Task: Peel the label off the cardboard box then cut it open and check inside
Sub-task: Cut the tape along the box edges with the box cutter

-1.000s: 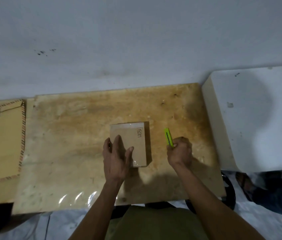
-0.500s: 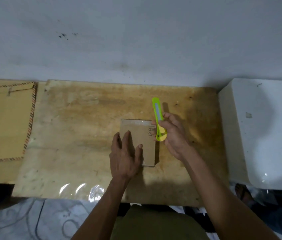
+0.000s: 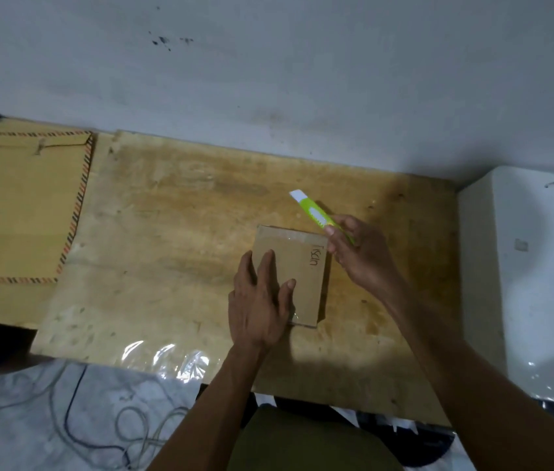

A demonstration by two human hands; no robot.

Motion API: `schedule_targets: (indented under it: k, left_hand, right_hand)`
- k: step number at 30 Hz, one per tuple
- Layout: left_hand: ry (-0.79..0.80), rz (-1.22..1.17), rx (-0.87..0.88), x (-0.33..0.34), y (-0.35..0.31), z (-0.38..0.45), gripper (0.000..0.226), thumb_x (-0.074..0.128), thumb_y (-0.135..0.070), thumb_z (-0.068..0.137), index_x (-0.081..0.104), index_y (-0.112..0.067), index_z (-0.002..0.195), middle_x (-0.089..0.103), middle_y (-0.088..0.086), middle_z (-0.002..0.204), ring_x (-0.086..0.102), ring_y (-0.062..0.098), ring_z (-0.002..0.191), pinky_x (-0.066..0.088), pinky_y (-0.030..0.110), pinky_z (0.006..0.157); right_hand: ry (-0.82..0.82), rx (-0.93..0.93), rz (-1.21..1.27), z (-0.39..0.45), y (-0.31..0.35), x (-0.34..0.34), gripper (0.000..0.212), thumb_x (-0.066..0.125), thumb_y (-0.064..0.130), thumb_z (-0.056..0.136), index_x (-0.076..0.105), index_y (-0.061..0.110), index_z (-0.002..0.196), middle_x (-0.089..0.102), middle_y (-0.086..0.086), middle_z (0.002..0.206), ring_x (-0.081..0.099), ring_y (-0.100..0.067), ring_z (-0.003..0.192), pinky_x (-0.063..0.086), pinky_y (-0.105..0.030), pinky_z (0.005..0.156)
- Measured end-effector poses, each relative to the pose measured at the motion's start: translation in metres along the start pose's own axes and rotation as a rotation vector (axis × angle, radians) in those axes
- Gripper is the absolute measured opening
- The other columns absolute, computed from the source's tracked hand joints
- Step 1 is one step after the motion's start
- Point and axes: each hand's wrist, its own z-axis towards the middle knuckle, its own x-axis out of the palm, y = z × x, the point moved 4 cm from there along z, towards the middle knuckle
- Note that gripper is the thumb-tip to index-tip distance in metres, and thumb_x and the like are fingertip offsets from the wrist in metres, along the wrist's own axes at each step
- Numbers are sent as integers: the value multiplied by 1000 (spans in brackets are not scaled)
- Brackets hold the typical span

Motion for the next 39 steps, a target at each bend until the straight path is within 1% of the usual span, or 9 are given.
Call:
schedule_targets:
  k: [3,6,8,9,12,17,21,34,39]
  left_hand:
    - [-9,10,2,1,0,-1,61,41,-59,96,25,-30,147,25,12,155,43,34,130,52,51,90]
    - [-10,21,10,1,0,0,62,41,-59,95,25,-29,148,26,12,155,43,33,130,52,51,89]
    - [-16,26,11,1,0,-1,62,40,-59,95,25,-29,148,26,13,155,43,33,131,52,49,89]
    - [-20,27,9,1,0,-1,62,41,-59,95,25,-29,148,26,13,155,43,33,131,52,49,89]
    - [-18,24,3,1,0,-1,63,40,-60,95,25,-30,148,26,11,155,43,32,131,52,50,89]
    - [-20,24,4,0,-1,0,63,39,-61,95,26,-29,148,26,10,155,45,32,129,52,50,89]
    - [-24,24,0,0,-1,0,64,38,-62,95,27,-29,148,25,11,155,45,31,130,53,50,89]
    - [-34,37,-3,0,-2,-1,64,41,-59,95,28,-27,149,24,12,156,43,31,132,52,48,90]
    - [-24,28,-11,1,-1,0,64,40,-59,95,26,-28,150,23,10,156,41,30,133,50,49,92]
  right_hand:
    - [44,-104,-212,6,3,-2,28,56,37,95,66,22,116,63,11,67,58,-4,62,43,-24,58]
    - [134,-240,-320,14,9,0,35,56,35,96,61,26,129,73,1,98,61,-6,74,42,-18,56]
    - [205,-328,-355,22,12,2,39,56,35,96,57,28,134,70,-2,120,66,-11,82,43,-13,56]
    - [239,-362,-368,27,14,4,39,56,35,96,56,29,134,69,-4,122,69,-14,84,48,-17,56]
    - [295,-413,-465,38,18,9,38,51,38,97,55,30,134,71,-8,118,71,-23,89,56,-33,59]
    - [330,-415,-594,49,18,15,39,47,39,99,52,32,138,69,-8,122,69,-26,95,44,-29,59]
    - [335,-414,-610,51,18,15,39,46,40,99,53,33,137,69,-7,123,69,-26,96,48,-31,63]
    - [320,-440,-663,46,18,15,40,44,41,100,53,32,137,71,-6,118,69,-27,96,51,-33,63]
    - [303,-495,-700,43,19,11,40,41,41,100,52,33,138,72,-5,114,68,-26,95,42,-28,58]
